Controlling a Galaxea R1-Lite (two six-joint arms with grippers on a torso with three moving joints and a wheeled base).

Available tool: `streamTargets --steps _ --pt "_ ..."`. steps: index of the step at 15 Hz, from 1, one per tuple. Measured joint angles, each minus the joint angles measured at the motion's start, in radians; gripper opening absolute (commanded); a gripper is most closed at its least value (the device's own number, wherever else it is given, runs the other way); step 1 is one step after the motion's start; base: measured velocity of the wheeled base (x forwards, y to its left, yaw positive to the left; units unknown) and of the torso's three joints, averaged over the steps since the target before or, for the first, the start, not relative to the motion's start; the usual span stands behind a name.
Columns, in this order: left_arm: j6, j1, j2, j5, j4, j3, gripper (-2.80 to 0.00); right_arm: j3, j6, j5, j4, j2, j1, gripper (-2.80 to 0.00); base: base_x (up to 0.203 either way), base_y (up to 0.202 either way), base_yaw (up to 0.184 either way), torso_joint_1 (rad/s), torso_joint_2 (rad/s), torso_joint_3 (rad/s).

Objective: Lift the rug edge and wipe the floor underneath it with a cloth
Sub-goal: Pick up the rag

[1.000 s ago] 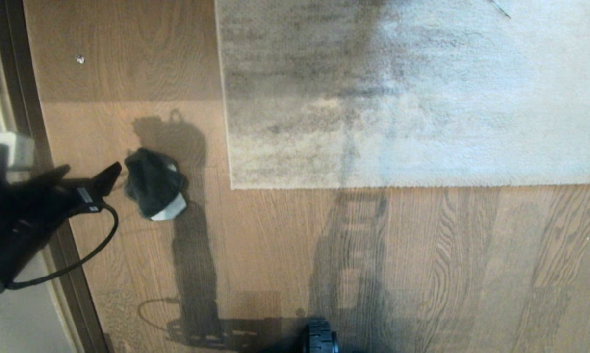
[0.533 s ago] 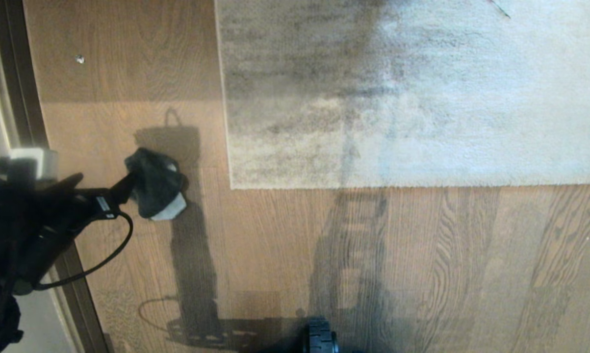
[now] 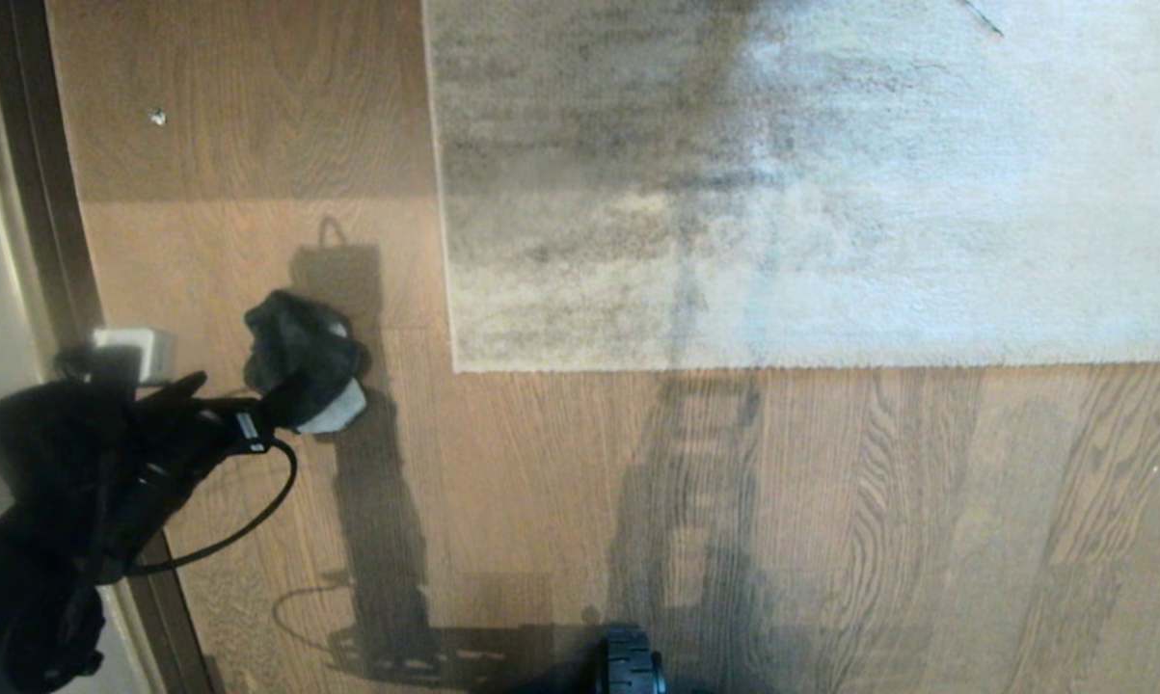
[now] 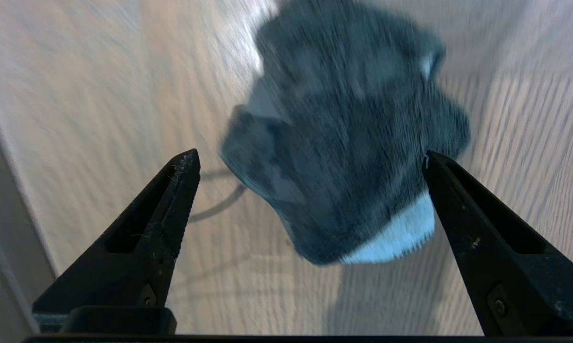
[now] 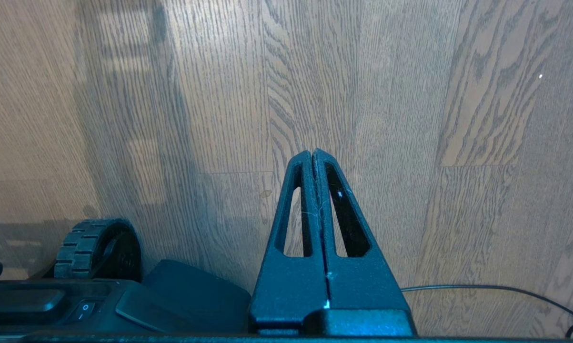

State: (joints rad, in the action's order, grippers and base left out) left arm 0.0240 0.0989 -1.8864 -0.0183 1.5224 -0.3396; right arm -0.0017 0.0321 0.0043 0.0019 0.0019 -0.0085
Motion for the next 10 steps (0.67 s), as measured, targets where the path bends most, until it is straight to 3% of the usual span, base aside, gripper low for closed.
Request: streamTargets --steps 10 --pt "0.003 -0.015 -0.099 -0.001 0.0 -0.085 0.0 0.0 0.0 0.0 0.0 0.0 0.0 -2.8 0.0 0.0 0.0 0.0 0.0 0.0"
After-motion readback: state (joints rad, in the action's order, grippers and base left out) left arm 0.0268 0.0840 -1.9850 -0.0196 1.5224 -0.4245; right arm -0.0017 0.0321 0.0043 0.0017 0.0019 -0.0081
